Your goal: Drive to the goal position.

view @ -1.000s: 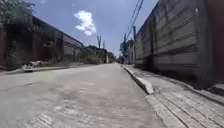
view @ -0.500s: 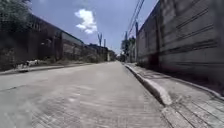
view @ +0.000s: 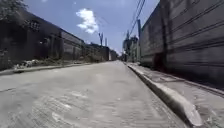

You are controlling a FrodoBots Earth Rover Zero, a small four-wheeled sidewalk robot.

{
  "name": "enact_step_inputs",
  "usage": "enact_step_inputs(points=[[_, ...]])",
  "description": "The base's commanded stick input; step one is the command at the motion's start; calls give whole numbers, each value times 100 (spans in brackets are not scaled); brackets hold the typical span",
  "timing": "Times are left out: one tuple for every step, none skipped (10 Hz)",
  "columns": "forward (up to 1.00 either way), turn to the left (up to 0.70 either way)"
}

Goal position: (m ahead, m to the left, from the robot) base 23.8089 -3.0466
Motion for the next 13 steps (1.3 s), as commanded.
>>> enact_step_inputs(points=[[100, -1], [100, -1], [100, 0], [100, -6], [100, -24], [100, -40], [100, -21], [100, 0], [100, 0], [100, -1], [100, -1], [100, -1], [100, 0]])
